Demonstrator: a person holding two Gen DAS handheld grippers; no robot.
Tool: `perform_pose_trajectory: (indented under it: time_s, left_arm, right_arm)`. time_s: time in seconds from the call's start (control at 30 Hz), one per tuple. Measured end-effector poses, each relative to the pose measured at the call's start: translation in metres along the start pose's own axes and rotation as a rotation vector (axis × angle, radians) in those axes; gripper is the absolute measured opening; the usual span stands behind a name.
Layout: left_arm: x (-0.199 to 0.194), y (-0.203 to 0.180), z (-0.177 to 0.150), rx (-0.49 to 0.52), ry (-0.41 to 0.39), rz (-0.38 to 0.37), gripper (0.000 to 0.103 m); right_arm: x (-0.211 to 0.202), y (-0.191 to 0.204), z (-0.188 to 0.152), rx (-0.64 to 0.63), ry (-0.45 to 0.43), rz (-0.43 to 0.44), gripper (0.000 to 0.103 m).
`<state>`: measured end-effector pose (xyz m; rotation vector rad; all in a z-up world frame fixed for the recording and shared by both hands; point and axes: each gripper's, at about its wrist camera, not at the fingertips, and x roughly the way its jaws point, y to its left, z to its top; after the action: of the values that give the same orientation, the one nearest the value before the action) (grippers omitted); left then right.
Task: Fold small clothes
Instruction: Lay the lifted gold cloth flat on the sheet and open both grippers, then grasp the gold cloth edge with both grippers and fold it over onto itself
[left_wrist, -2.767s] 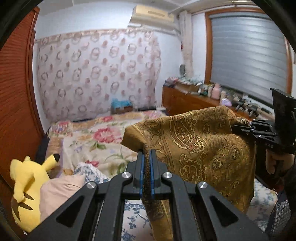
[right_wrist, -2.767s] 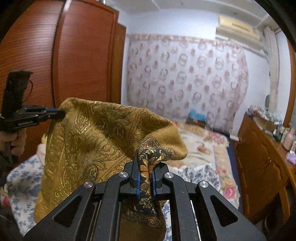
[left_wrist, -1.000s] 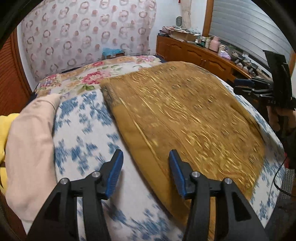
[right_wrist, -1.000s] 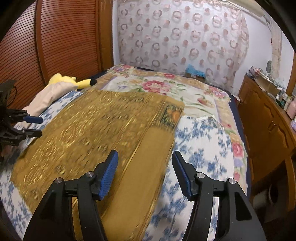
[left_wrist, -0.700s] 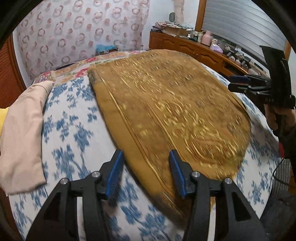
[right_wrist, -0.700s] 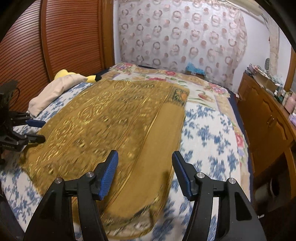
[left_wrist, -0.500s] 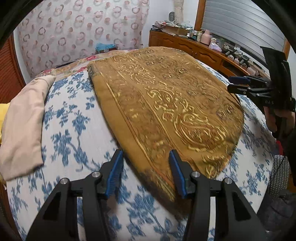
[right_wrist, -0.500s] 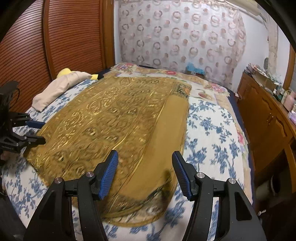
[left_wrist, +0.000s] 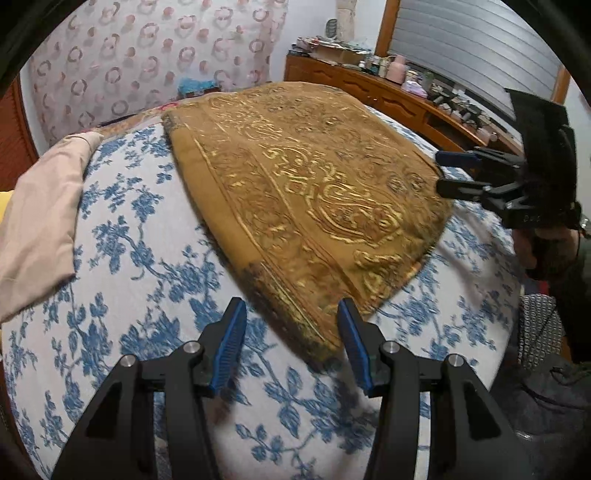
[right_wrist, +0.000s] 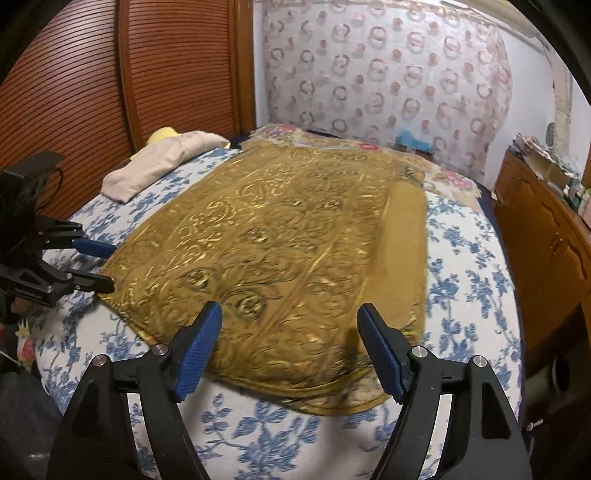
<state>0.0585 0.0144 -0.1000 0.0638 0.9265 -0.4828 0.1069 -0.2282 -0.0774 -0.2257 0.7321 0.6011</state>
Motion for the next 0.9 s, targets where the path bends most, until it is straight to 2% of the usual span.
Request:
perform_pose_trajectory:
  time_s: [0.07,0.2,0.27,0.3,0.57,0.77,0.9]
  left_arm:
    - [-0.002,-0.004,-0.002,0.006,0.002,-0.025,0.05]
    - [-0.002,-0.01,-0.002,0.03,-0.002,-0.025,0.026]
    - [-0.002,-0.012,-0.001,0.041,-0.01,-0.002,0.008]
    - [-0.004,-0.013,0.001,0.044,-0.017,0.001,0.005]
    - [-0.043,-0.019,0.033,0.045,-0.187,0.001,0.004]
    - [-0.059,-0.017,0.056,0.05,-0.261,0.006,0.004]
    - [-0.061,-0.017,0.066,0.046,-0.286,0.014,0.004]
  right_arm:
    - [0.002,0.006,-0.001,-0.017,0.007,0.003,0.077]
    - [0.003,0.018,-0.003,-0.05,0.015,0.021,0.077]
    - [0.004,0.022,-0.004,-0.063,0.019,0.033,0.077]
    - [0.005,0.025,-0.004,-0.072,0.023,0.044,0.077]
    - [0.007,0.041,-0.013,-0.134,0.043,0.073,0.077]
    - [0.007,0.04,-0.015,-0.154,0.052,0.058,0.078]
    - [0.005,0.029,-0.014,-0.173,0.041,-0.019,0.078]
